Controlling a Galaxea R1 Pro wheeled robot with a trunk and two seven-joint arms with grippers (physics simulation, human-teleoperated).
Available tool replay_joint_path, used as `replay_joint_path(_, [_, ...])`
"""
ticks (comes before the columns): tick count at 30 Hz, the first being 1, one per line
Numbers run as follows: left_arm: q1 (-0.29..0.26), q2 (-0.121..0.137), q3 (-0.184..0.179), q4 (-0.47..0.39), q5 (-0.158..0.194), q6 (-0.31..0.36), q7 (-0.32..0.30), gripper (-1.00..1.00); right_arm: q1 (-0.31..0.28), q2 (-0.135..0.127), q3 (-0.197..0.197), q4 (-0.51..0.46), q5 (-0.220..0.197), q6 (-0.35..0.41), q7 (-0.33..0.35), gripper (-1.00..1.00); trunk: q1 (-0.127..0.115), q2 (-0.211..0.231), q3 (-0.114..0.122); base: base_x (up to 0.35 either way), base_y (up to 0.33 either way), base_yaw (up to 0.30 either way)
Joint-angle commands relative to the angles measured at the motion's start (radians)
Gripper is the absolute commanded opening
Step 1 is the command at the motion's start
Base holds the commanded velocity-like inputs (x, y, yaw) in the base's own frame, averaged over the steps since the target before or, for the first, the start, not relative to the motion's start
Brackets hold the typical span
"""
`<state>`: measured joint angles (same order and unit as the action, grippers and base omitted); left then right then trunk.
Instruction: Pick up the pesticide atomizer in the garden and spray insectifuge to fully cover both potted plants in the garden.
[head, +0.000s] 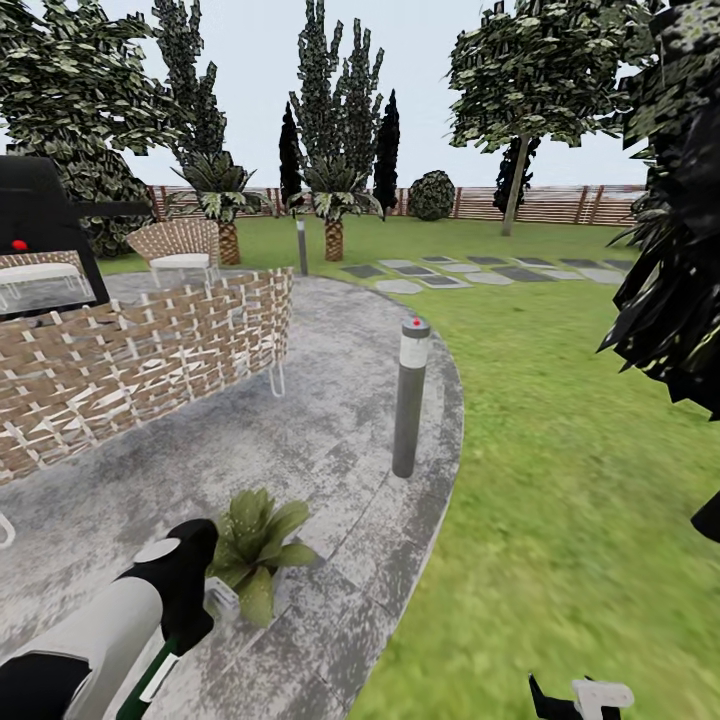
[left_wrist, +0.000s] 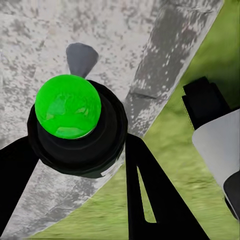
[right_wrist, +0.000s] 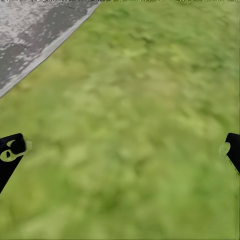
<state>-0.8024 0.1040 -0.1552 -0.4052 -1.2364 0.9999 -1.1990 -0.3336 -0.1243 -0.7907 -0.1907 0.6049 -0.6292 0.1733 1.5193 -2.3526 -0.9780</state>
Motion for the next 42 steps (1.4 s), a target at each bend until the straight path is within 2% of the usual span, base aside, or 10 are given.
replay_joint_path(1, [0.0, 0.001, -0.002, -0.002, -0.006, 0.008, -0.009, -1.0, -0.001, 0.0, -0.009, 0.0, 0.001, -0.003, 0.009, 1.0, 0.0, 0.0, -0.001, 0.197, -0.123, 0.0])
replay_joint_path(5, [0.001, -0.007, 0.002, -0.003, -0.005, 0.008, -0.008, -1.0, -0.001, 0.0, -0.009, 0.0, 0.001, -0.003, 0.008, 1.0, 0.0, 0.0, -0.001, 0.084, -0.048, 0.066])
replay_joint_path(15, [0.002, -0.012, 0.004, -0.002, 0.0, 0.008, -0.008, -1.0, -0.001, 0.0, -0.009, 0.0, 0.001, -0.003, 0.008, 1.0, 0.0, 0.0, -0.001, 0.004, -0.002, 0.262])
replay_joint_path(21, [0.002, -0.018, 0.008, -0.006, 0.04, 0.008, -0.009, -1.0, -0.001, 0.0, -0.009, 0.0, 0.001, -0.003, 0.008, 1.0, 0.0, 0.0, -0.001, 0.0, -0.005, 0.254])
replay_joint_path(27, [0.002, -0.025, 0.008, -0.052, 0.051, 0.008, -0.01, -1.0, -0.001, 0.0, -0.009, 0.0, 0.001, -0.003, 0.008, 1.0, 0.0, 0.0, -0.001, 0.005, -0.232, 0.022])
replay_joint_path(35, [0.001, -0.024, 0.009, -0.063, 0.051, 0.008, -0.01, -1.0, -0.001, 0.0, -0.009, 0.0, 0.001, -0.003, 0.009, 1.0, 0.0, 0.0, -0.001, 0.162, -0.229, 0.0])
replay_joint_path(38, [-0.01, -0.042, -0.007, -0.08, 0.037, -0.008, -0.027, -1.0, 0.002, 0.017, -0.002, 0.0, 0.009, -0.004, 0.007, 1.0, 0.0, 0.0, -0.001, 0.0, 0.0, 0.0])
replay_joint_path(42, [0.005, -0.023, 0.015, -0.1, 0.058, 0.002, -0.015, -1.0, 0.004, 0.022, -0.001, 0.0, 0.014, -0.003, 0.008, 1.0, 0.0, 0.0, -0.001, 0.0, 0.0, 0.0])
